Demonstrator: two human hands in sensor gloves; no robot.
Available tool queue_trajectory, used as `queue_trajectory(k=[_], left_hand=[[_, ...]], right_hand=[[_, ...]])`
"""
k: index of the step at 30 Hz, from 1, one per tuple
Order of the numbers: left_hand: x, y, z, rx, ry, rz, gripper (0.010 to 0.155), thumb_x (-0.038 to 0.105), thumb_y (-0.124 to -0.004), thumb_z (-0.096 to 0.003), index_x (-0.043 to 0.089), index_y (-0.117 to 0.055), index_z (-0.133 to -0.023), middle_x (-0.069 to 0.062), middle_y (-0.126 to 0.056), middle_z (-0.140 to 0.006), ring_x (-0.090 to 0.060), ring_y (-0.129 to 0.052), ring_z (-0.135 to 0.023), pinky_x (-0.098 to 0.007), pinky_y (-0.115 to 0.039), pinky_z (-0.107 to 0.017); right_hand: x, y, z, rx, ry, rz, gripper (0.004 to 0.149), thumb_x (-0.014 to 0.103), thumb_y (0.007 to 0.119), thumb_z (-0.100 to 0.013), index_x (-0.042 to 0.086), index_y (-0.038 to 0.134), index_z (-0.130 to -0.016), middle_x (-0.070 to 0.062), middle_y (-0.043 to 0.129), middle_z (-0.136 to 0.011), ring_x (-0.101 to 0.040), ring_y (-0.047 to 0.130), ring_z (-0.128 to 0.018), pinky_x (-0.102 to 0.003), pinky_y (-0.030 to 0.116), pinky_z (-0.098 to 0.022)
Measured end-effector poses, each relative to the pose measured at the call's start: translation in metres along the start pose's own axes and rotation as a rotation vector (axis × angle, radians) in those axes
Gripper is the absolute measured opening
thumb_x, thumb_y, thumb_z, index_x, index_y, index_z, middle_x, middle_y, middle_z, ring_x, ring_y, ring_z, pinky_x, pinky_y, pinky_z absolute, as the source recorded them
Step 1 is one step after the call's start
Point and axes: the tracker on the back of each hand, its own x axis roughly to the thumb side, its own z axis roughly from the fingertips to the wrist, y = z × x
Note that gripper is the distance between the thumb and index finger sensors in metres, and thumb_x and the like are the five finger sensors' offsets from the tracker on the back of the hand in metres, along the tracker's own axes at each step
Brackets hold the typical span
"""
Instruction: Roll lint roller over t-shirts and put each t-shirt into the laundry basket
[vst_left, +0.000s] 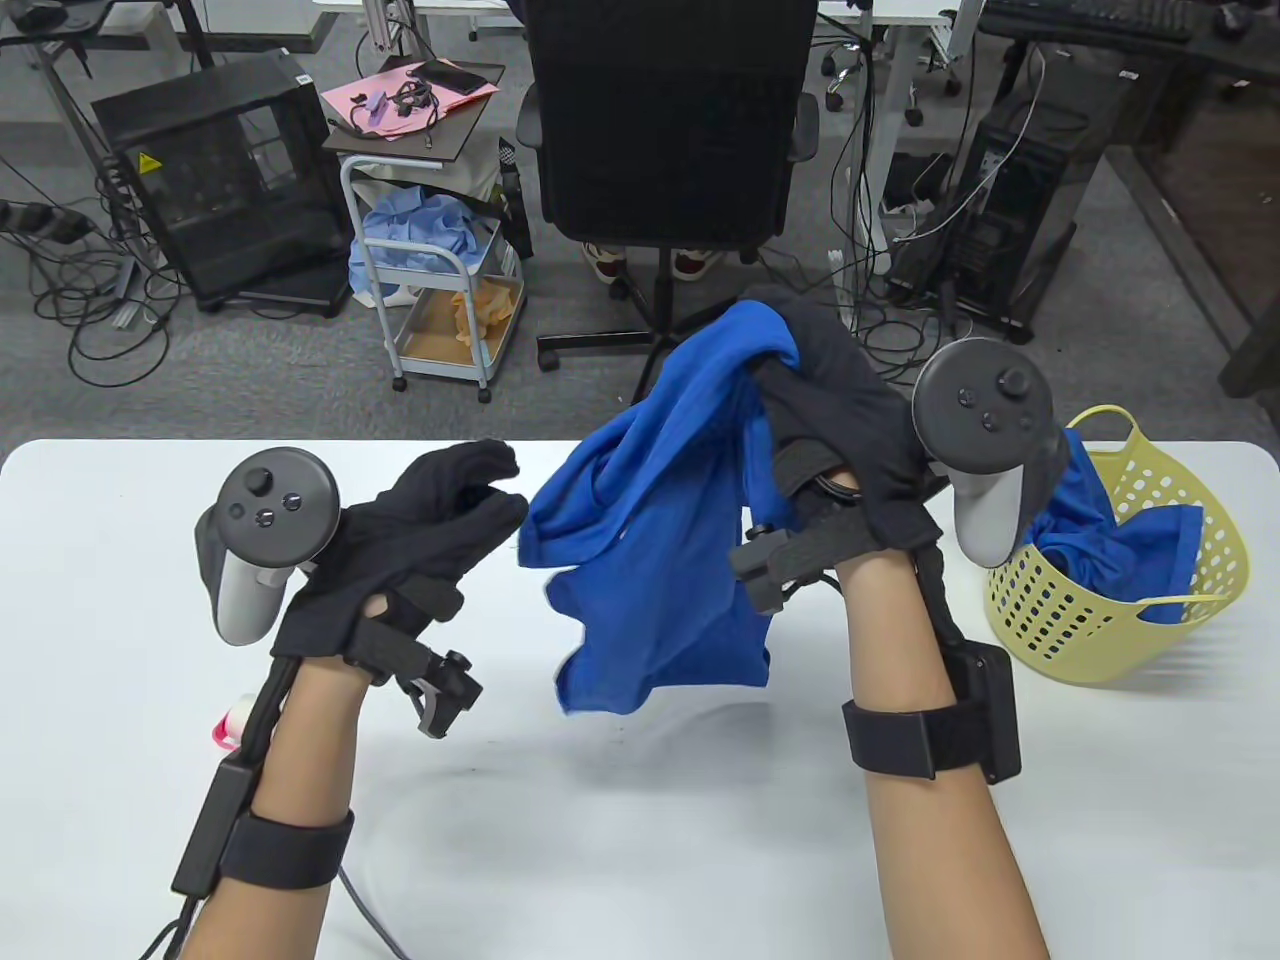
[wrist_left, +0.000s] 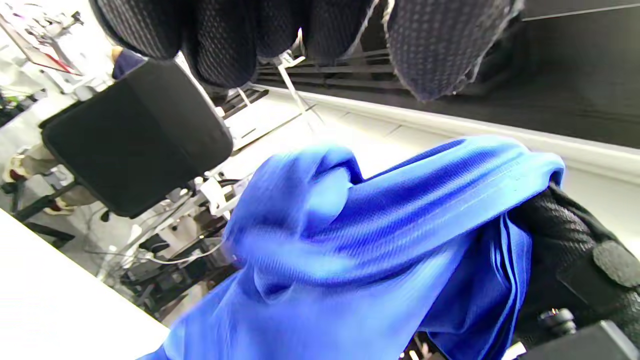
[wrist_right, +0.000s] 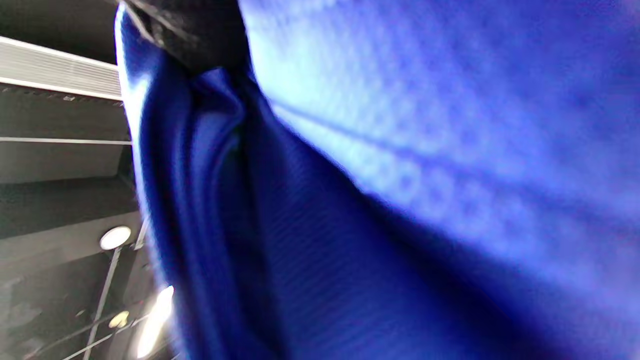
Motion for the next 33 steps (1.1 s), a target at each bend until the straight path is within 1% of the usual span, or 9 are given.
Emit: queue_trajectory(k=[5, 7, 9, 15, 20, 25, 28, 31, 33], left_hand=[[0.031, -0.035, -0.015, -0.166, -0.131, -0.181, 0.097, 0.058, -0.082, -0.0499, 0.042, -0.009, -0.111, -0.006, -0.008, -0.120, -0.049, -0.022, -0.112, -0.073, -0.036, -0.074], [0.040, -0.043, -0.018, -0.114, -0.102, -0.351, 0.082, 0.049, -0.083, -0.0527, 0.041, -0.028, -0.113, -0.006, -0.034, -0.120, -0.046, -0.045, -0.111, -0.072, -0.049, -0.073], [0.040, -0.035, -0.016, 0.064, -0.081, -0.463, 0.042, 0.039, -0.077, -0.0561, 0.028, -0.074, -0.096, -0.005, -0.062, -0.111, -0.040, -0.065, -0.105, -0.068, -0.059, -0.071], [0.034, 0.011, -0.005, 0.192, -0.109, -0.328, 0.042, 0.037, -0.076, -0.0563, 0.012, -0.075, -0.090, -0.007, -0.044, -0.116, -0.042, -0.046, -0.110, -0.061, -0.048, -0.076], [0.059, 0.025, -0.004, 0.217, -0.230, -0.241, 0.041, 0.032, -0.079, -0.0547, 0.003, -0.076, -0.084, -0.013, -0.054, -0.111, -0.026, -0.095, -0.085, -0.027, -0.092, -0.058], [0.074, 0.034, 0.000, 0.282, -0.210, -0.315, 0.041, 0.031, -0.075, -0.0563, 0.022, -0.069, -0.096, -0.015, -0.071, -0.103, -0.014, -0.109, -0.039, -0.022, -0.094, -0.025], [0.081, 0.039, 0.002, 0.309, -0.183, -0.409, 0.043, 0.031, -0.074, -0.0576, 0.034, -0.066, -0.099, -0.004, -0.092, -0.086, -0.012, -0.106, -0.029, -0.022, -0.092, -0.022], [0.087, 0.032, 0.000, 0.253, -0.143, -0.477, 0.052, 0.026, -0.065, -0.0599, 0.045, -0.053, -0.106, -0.007, -0.083, -0.088, -0.016, -0.101, -0.039, -0.028, -0.089, -0.031], [0.089, 0.026, -0.003, 0.243, -0.147, -0.539, 0.044, 0.029, -0.062, -0.0577, 0.036, -0.067, -0.101, -0.006, -0.085, -0.078, -0.012, -0.100, -0.036, -0.027, -0.089, -0.029]], right_hand=[[0.031, 0.017, -0.004, 0.089, -0.081, -0.052, 0.046, 0.045, 0.065, -0.053, 0.034, 0.067, -0.097, -0.002, 0.077, -0.097, -0.027, 0.085, -0.075, -0.039, 0.082, -0.053], [0.037, 0.016, -0.004, 0.089, -0.107, 0.015, 0.046, 0.045, 0.066, -0.052, 0.036, 0.067, -0.097, -0.003, 0.073, -0.103, -0.030, 0.081, -0.083, -0.045, 0.078, -0.059], [0.033, 0.006, -0.005, 0.062, -0.093, 0.123, 0.046, 0.045, 0.067, -0.051, 0.037, 0.068, -0.096, -0.002, 0.073, -0.104, -0.030, 0.081, -0.084, -0.046, 0.078, -0.060], [-0.006, -0.020, -0.006, -0.006, -0.011, 0.400, 0.046, 0.042, 0.070, -0.049, 0.039, 0.070, -0.094, 0.001, 0.078, -0.101, -0.029, 0.086, -0.079, -0.046, 0.078, -0.058], [-0.009, -0.015, -0.004, -0.045, -0.019, 0.422, 0.046, 0.042, 0.069, -0.048, 0.039, 0.069, -0.094, 0.002, 0.083, -0.095, -0.026, 0.091, -0.074, -0.044, 0.081, -0.055], [0.009, -0.019, -0.005, -0.021, -0.051, 0.452, 0.046, 0.038, 0.072, -0.050, 0.039, 0.067, -0.095, 0.005, 0.087, -0.088, -0.021, 0.093, -0.067, -0.038, 0.084, -0.051], [0.014, -0.019, -0.003, 0.000, -0.086, 0.539, 0.046, 0.033, 0.075, -0.053, 0.041, 0.063, -0.097, 0.005, 0.085, -0.093, -0.019, 0.093, -0.068, -0.036, 0.084, -0.052], [0.013, -0.014, -0.001, 0.032, -0.112, 0.488, 0.048, 0.030, 0.076, -0.054, 0.040, 0.061, -0.098, 0.004, 0.083, -0.097, -0.020, 0.092, -0.070, -0.036, 0.084, -0.052], [0.012, -0.008, 0.000, 0.064, -0.112, 0.426, 0.045, 0.029, 0.074, -0.056, 0.039, 0.062, -0.099, 0.001, 0.082, -0.097, -0.023, 0.091, -0.071, -0.038, 0.084, -0.052]])
